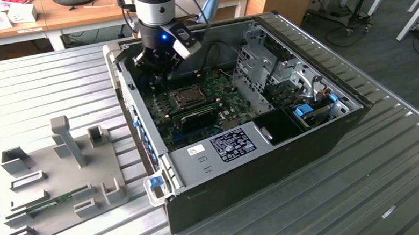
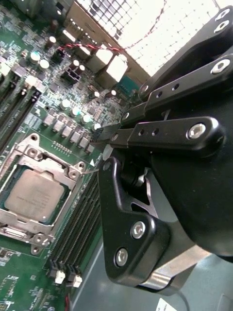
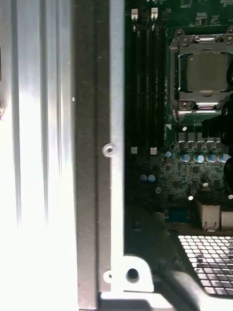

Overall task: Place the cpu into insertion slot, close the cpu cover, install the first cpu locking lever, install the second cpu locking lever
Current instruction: 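Install the first cpu locking lever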

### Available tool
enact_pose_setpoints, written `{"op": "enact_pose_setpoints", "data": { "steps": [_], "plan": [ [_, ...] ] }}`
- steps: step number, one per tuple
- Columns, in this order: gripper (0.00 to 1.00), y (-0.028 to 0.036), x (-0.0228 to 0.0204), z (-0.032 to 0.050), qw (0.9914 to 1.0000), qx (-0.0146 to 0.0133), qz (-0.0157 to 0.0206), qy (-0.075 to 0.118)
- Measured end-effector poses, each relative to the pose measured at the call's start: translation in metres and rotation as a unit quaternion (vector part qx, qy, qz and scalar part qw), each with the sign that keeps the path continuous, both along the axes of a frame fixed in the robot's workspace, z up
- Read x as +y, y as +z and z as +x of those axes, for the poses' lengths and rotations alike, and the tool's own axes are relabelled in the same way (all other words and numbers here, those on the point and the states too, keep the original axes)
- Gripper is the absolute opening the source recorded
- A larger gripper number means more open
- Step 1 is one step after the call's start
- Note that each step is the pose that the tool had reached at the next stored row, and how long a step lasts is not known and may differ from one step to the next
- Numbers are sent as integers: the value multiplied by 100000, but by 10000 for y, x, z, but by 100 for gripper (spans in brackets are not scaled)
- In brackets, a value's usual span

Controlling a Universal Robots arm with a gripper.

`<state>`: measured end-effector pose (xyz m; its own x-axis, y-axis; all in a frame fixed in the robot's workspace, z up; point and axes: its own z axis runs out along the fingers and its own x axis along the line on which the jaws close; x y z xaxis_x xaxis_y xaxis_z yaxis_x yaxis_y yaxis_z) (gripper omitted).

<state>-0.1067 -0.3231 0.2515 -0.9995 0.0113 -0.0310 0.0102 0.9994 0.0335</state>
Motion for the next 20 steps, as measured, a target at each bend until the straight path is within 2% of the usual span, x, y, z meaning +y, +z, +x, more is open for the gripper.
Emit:
{"op": "enact_pose_setpoints", "data": {
  "steps": [6, 11, 14, 20],
  "plan": [
    [10, -11, 45, -59, 100000, -63, 36, -4],
    [10, -24, 121, -71, 100000, -66, 65, 3],
    [10, -25, 145, -82, 100000, -91, 91, -4],
    [10, -30, 171, -87, 99999, -144, 481, 0]
  ]
}}
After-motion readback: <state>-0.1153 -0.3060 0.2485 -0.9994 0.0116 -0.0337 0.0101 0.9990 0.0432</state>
